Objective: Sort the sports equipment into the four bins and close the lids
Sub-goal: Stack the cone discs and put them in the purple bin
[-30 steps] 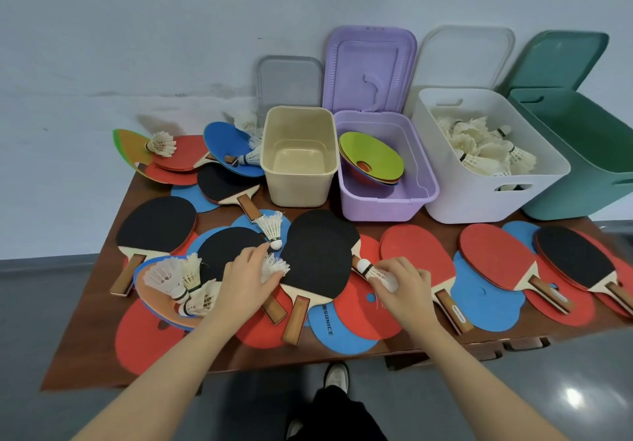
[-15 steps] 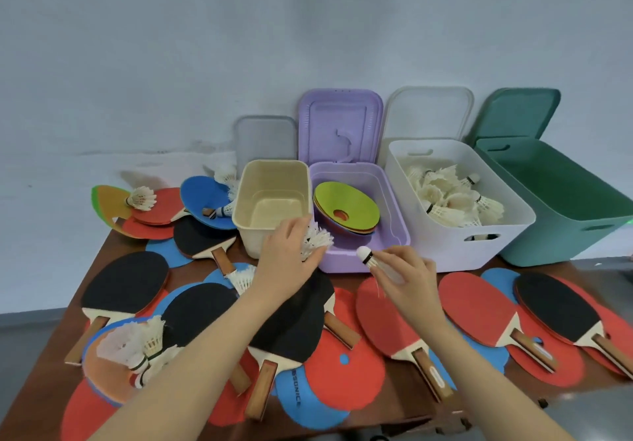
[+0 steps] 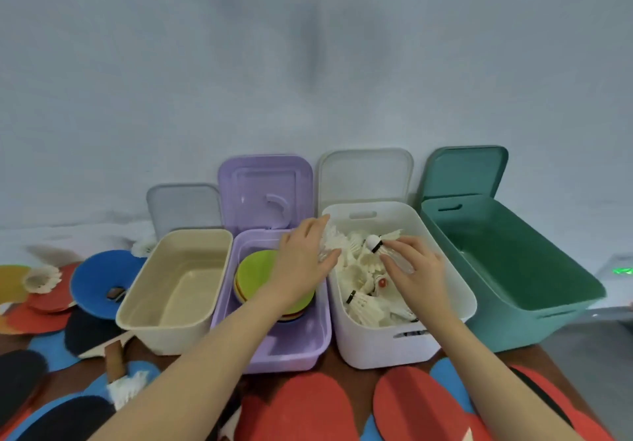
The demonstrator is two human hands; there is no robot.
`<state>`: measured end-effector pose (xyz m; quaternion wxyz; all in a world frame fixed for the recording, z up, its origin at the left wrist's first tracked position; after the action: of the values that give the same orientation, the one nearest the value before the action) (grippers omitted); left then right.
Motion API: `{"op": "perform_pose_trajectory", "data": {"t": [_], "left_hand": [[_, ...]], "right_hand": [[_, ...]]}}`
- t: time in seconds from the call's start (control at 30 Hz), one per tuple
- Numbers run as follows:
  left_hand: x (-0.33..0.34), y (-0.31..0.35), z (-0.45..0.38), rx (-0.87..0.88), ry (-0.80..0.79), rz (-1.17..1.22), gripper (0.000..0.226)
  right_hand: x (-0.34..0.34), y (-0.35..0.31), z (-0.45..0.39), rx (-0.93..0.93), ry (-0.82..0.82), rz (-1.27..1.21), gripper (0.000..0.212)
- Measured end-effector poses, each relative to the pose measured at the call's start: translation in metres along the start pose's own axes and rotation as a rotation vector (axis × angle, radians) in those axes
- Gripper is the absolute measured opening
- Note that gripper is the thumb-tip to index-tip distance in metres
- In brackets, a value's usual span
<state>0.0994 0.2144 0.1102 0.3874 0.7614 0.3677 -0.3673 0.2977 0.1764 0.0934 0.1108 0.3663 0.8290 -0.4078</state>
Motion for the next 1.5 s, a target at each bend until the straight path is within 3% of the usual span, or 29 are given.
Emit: {"op": "perform_pose_trajectory", "data": {"t": [0.2,0.53,0.6,0.73,0.8,0.93,1.27,1.37,1.5], "left_hand": [[0.053,0.021,-0.068,-0.05,-0.101,0.011,0.063],[0.13,-0.001,-0.128,-0.105,-0.296,-0.226,0.063],[0.145,-0.007,-0.128,-0.106,-0.402,-0.31,0.067],[0.16,-0.015,-0.125,-0.069,-0.56,-0.421,0.074],[0.16,-0.015,-0.125,-0.053,-0.6,-0.448,0.069],[0.148,-0.019,-0.116,-0.093,-0.562,-0.447,0.059],[0.037,-0.014,-0.068,-0.135,-0.153,-0.349,0.049],[0.006,-0.027,-0.04,-0.146,-0.115,-0.386,0.052],[-0.027,-0.054,0.003,-0.199,-0.062,-0.391,0.072]], "right_hand": [[-0.004,0.071,-0.068,0.15,-0.018,0.035,0.019],[0.072,0.146,-0.114,0.231,-0.29,0.192,0.027],[0.087,0.16,-0.111,0.274,-0.416,0.199,0.032],[0.111,0.172,-0.088,0.274,-0.845,0.274,0.045],[0.112,0.171,-0.083,0.299,-0.919,0.283,0.05],[0.104,0.16,-0.087,0.3,-0.844,0.291,0.053],[0.065,0.062,-0.084,0.058,-0.514,0.227,0.044],[0.066,0.027,-0.07,-0.009,-0.45,0.144,0.038],[0.083,-0.02,-0.048,-0.078,-0.46,0.077,0.038]]}}
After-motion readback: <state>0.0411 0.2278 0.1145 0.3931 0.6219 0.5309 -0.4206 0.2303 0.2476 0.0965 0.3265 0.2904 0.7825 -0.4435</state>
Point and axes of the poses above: each hand's wrist, its own z-axis away from the middle knuckle, its own x-axis out of the palm, y = z × x, the point moved 5 cm from there along -z, towards the middle knuckle, and after that the axes turned 8 degrees about -z, right-handed, at the moved point
